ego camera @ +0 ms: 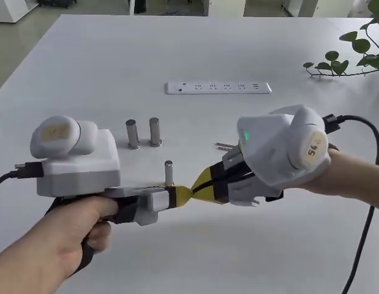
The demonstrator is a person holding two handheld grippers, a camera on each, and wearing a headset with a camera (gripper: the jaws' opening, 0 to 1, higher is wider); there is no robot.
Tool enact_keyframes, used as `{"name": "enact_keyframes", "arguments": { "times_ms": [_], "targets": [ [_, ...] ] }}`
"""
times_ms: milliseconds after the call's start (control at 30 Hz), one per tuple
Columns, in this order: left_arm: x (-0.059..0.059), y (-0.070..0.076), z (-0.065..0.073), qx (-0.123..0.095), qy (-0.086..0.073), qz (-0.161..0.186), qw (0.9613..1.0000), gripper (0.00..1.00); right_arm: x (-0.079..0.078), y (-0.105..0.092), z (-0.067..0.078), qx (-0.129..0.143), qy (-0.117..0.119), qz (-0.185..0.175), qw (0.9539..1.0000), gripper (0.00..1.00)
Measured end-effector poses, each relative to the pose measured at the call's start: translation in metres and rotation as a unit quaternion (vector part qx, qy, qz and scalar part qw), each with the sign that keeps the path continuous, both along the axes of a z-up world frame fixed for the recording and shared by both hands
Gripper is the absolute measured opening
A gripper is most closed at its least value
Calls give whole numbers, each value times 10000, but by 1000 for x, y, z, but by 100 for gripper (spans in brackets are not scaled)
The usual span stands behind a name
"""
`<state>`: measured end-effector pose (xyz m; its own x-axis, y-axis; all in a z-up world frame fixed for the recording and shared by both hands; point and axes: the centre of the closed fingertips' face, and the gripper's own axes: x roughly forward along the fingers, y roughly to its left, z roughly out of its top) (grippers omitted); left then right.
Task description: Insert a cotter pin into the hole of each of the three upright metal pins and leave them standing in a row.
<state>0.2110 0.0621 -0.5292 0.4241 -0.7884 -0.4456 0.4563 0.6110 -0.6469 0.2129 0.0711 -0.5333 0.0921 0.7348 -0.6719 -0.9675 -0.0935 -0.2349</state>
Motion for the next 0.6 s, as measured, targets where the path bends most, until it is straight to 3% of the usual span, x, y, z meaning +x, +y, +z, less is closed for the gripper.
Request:
{"name": "enact_keyframes", "arguments": {
  "times_ms": [133, 267, 400, 467, 567, 600],
  "targets": [
    [-1, 0, 2, -8, -134, -16, 9999, 0, 0, 1, 2, 6, -1, -17, 10000, 0],
    [-1, 0, 4, -33, -175, -30, 9998, 0, 0, 2, 4, 124, 223, -178, 9995, 0],
    [2, 2, 11, -112, -326, -22, 9994, 0, 3, -1, 4, 220, 403, -368, 9983, 0],
    [3, 3, 13, -90, -407, -51, 9991, 0, 2, -1, 5, 374, 655, -521, 9958, 0],
    [5, 6, 15, -79, -558, -60, 9984, 0, 3, -3, 8, 535, 811, -676, 9930, 1],
    [6, 8, 15, -51, -592, -74, 9982, 0, 4, -2, 9, 639, 990, -810, 9897, 2]
  ]
}}
